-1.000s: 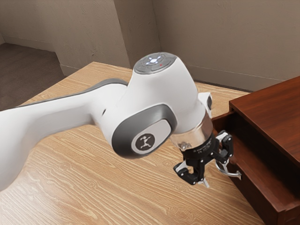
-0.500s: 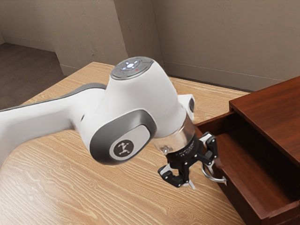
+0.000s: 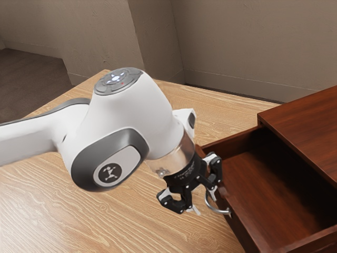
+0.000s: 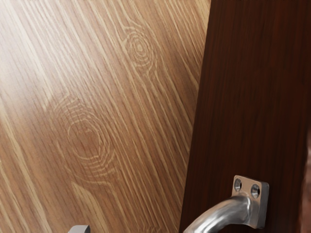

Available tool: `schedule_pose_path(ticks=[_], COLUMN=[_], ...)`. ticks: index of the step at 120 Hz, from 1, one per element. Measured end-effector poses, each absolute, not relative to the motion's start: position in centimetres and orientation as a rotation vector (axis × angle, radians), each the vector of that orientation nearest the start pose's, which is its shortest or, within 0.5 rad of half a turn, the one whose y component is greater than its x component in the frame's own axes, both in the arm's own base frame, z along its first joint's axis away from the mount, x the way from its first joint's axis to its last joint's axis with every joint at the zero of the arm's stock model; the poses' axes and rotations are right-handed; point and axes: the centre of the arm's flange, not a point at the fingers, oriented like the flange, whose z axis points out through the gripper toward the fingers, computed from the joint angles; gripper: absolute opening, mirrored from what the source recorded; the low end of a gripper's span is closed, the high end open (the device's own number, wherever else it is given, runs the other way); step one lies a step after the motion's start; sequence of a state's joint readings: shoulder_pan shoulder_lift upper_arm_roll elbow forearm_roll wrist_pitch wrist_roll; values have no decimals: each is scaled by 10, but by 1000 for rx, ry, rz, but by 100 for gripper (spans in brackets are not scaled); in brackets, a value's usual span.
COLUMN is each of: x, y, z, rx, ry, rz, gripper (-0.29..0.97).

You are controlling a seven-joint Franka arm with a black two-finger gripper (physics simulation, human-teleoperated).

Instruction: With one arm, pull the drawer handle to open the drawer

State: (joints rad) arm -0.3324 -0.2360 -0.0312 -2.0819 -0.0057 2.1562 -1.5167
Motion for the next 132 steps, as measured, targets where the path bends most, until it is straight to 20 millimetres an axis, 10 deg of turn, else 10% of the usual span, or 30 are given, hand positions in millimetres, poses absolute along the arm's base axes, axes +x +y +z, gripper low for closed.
schedule_pose_path(ticks=[65,85,106,132], x=[458,442,432,428], y=[-153,-159,-168,-208], z=[579,616,728,698], rx=[-2815,-2866,-2896,-2849], ry=[-1907,-1875,-1843,-1666], rz=[-364,-456,-506,-195], gripper=[31,42,56,64])
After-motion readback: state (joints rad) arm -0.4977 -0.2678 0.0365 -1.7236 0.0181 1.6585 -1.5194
